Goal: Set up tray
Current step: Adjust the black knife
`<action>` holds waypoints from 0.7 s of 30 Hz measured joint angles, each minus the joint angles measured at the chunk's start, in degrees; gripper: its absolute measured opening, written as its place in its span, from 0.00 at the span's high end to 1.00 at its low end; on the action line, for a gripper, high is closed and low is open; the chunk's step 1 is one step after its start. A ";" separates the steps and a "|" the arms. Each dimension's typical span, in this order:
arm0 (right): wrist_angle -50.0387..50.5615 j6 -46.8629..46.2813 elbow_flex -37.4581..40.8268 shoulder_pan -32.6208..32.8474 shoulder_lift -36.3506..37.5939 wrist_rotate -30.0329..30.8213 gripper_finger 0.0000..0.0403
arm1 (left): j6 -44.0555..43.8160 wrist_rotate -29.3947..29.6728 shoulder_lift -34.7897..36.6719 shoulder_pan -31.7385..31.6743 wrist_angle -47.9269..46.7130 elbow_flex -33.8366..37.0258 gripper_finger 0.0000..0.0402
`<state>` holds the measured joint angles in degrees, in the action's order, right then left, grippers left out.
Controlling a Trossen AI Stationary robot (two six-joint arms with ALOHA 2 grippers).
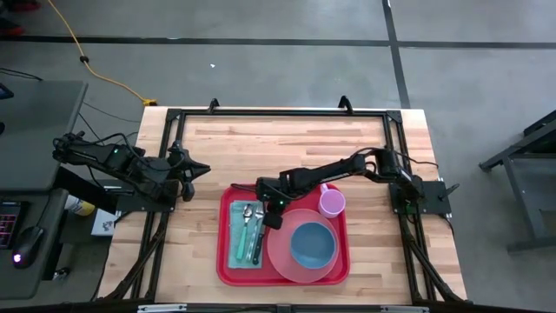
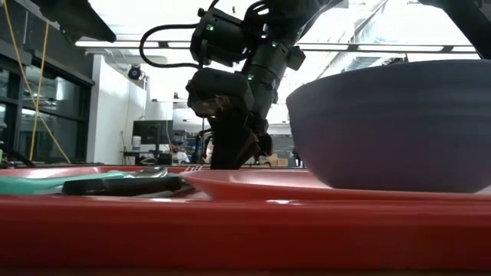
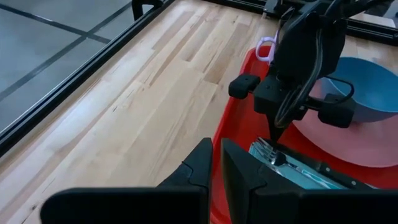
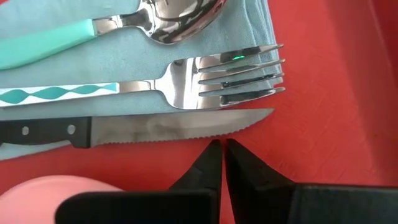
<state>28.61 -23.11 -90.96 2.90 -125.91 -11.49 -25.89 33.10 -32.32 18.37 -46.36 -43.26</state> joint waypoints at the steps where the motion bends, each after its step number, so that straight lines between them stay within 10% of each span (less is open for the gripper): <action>1: -0.52 0.00 0.00 0.00 0.00 -0.08 1.00 | 0.02 0.00 0.01 0.01 -0.01 0.01 0.85; 21: -8.83 -1.97 0.07 0.00 -0.13 -2.26 1.00 | 0.08 -0.20 0.01 0.01 0.04 0.00 0.85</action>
<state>19.78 -25.08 -90.89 2.90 -126.04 -13.75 -25.81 32.91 -32.32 18.38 -46.33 -43.26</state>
